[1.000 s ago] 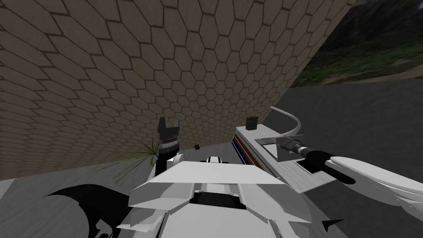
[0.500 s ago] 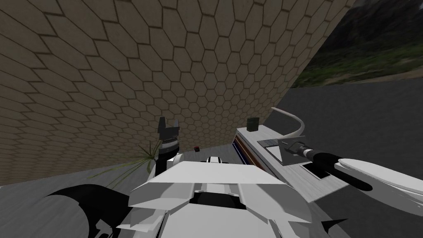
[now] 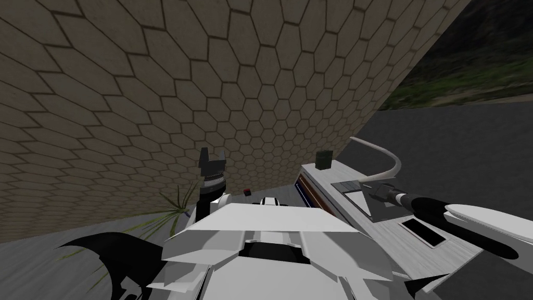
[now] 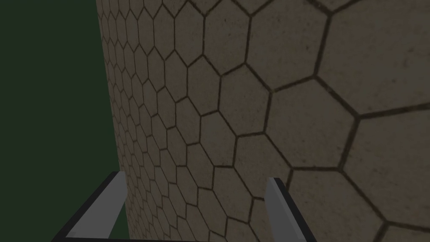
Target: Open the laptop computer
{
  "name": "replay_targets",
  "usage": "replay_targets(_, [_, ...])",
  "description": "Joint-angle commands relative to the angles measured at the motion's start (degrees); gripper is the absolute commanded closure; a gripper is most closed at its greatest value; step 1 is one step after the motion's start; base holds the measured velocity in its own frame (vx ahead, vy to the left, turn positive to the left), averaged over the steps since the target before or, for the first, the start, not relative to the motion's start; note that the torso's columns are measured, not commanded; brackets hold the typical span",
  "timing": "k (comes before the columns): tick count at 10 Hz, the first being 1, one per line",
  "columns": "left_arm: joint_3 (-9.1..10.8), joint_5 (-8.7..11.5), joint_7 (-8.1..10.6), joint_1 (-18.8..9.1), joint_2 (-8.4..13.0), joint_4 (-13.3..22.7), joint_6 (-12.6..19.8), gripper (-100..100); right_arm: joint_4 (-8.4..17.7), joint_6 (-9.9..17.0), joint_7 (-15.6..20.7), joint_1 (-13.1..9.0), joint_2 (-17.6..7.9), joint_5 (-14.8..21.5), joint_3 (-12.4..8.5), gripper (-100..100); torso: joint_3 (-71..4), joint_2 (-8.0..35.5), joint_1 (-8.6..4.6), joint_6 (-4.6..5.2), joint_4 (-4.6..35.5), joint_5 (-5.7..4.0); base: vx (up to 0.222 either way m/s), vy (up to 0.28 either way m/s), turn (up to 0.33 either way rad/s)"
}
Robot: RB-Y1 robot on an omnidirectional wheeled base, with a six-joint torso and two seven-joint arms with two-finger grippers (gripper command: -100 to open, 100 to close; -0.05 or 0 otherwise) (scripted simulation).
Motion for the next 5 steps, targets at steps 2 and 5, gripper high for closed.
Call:
replay_targets(2, [0.00,0.00,0.00,-0.02,0.01,0.01,0.01,0,-0.38,-2.63,-2.31,-0.69,0.38,-2.21,-0.29,-100,0.26,0.46,-0.13,0.07,0.17,0.05,-0.053,-0.058,0.010])
replay_targets(5, [0.01,0.00,0.00,-0.03,0.01,0.01,0.01,0,-0.90,-5.41,-4.95,-1.62,0.88,-4.72,-0.59,-100,0.09,0.18,0.10,0.09,0.09,0.13,-0.087,-0.098,0.004])
